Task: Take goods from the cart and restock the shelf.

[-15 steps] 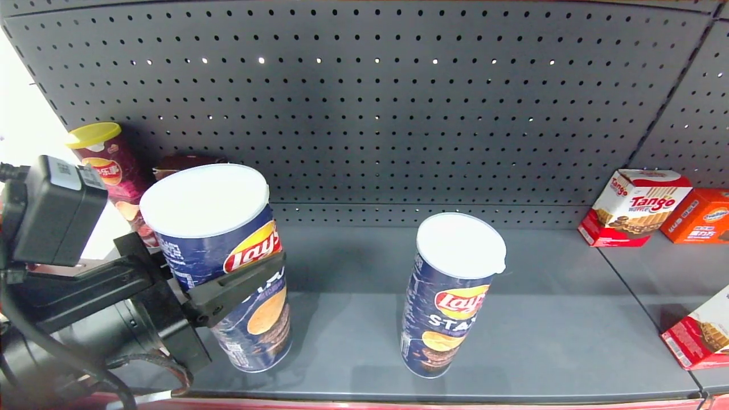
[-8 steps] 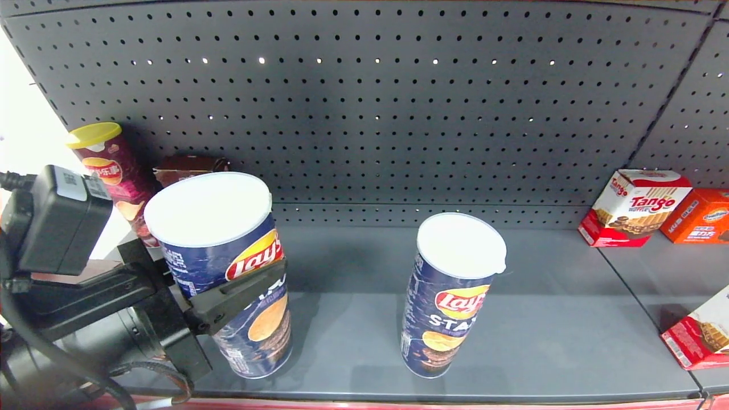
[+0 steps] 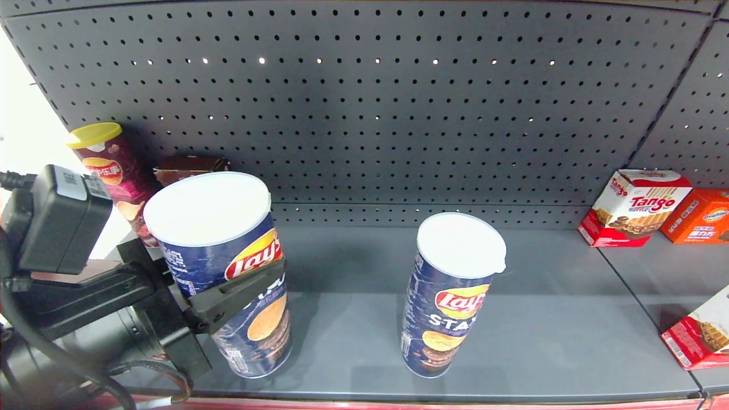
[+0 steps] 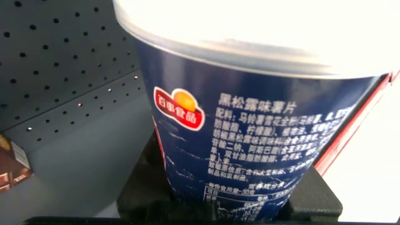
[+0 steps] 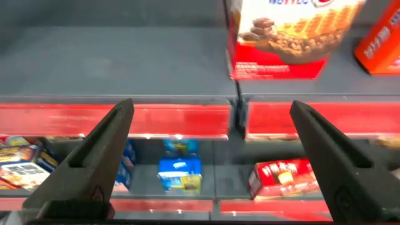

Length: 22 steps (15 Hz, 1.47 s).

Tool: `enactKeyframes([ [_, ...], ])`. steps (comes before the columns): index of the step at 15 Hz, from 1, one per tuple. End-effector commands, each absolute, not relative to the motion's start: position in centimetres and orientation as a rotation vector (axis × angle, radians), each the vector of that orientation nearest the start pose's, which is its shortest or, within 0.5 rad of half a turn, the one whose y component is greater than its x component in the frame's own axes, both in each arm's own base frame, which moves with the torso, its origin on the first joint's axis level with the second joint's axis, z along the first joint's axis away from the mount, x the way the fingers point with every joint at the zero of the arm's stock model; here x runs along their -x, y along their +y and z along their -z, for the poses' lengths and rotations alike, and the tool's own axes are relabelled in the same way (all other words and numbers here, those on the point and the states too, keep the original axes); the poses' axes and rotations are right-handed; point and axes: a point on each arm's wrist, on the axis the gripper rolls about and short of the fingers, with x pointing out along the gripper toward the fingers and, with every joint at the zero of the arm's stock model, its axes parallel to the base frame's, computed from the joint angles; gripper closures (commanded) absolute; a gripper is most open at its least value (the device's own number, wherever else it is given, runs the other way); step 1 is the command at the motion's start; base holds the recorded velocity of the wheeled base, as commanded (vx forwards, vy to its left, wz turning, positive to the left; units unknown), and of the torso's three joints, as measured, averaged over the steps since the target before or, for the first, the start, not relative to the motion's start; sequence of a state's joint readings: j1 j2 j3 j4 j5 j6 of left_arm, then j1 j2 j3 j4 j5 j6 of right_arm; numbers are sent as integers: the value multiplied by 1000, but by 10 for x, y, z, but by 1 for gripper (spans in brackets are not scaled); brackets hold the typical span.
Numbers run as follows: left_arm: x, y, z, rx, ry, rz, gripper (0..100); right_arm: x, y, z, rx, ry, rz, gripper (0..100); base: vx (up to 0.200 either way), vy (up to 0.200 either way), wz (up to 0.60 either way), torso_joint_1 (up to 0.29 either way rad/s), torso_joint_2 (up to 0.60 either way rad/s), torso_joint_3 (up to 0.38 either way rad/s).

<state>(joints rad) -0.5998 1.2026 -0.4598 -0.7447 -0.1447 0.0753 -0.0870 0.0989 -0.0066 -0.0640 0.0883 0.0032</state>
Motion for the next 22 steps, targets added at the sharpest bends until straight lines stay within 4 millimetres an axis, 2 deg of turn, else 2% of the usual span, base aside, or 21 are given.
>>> enactKeyframes([
  [1, -142, -101, -218, -69, -31, 747, 100, 14, 3, -84, 6, 40, -6, 0, 0, 0, 0, 0, 0, 0],
  [4, -142, -102, -215, -75, -14, 750, 100, 14, 3, -84, 19, 41, -5, 0, 0, 0, 0, 0, 0, 0],
  [7, -151, -107, -218, -74, -17, 741, 100, 14, 3, -84, 21, 43, -5, 0, 0, 0, 0, 0, 0, 0],
  [9, -166, -115, -227, -70, -30, 739, 100, 14, 3, -84, 25, 43, -7, 0, 0, 0, 0, 0, 0, 0],
  [16, -227, -141, -229, -77, 6, 754, 100, 14, 3, -84, 28, 43, -8, 0, 0, 0, 0, 0, 0, 0],
  [18, -256, -157, -231, -75, -4, 760, 100, 14, 3, -84, 30, 43, -8, 0, 0, 0, 0, 0, 0, 0],
  [22, -293, -179, -229, -72, -21, 818, 100, 14, 3, -84, 30, 43, -8, 0, 0, 0, 0, 0, 0, 0],
])
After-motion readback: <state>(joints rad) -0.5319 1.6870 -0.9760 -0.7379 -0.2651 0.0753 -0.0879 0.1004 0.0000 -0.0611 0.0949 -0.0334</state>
